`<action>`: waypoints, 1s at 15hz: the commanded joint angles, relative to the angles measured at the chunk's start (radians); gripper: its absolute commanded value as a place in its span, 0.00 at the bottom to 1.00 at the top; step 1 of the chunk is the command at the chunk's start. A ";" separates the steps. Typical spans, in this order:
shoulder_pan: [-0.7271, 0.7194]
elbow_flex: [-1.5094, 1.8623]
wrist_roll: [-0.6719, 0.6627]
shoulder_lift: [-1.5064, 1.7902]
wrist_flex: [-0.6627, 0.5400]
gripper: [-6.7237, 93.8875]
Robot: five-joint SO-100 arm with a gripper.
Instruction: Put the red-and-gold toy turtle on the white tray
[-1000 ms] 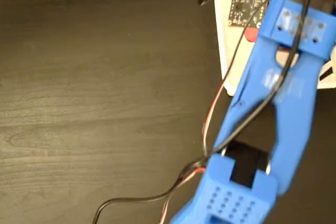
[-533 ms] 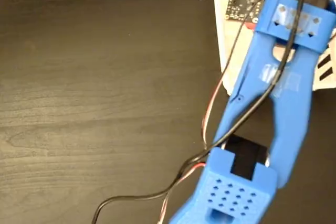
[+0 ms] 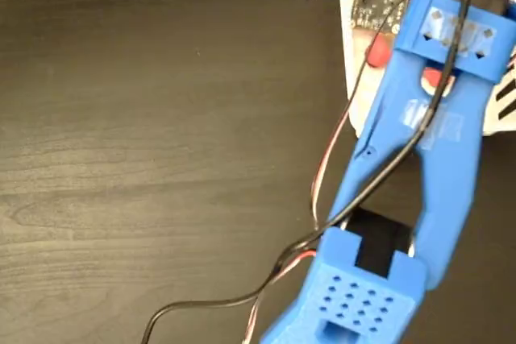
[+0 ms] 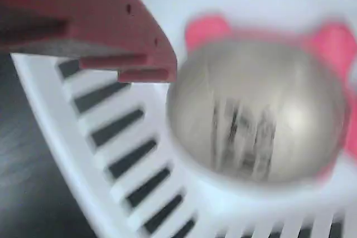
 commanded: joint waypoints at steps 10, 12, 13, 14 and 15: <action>-0.618 1.456 0.314 1.238 -0.716 0.07; -0.634 1.680 0.308 1.471 -0.742 0.07; -0.620 1.773 0.293 1.585 -0.721 0.07; -0.606 1.864 0.268 1.698 -0.690 0.07; -0.600 1.948 0.242 1.815 -0.646 0.07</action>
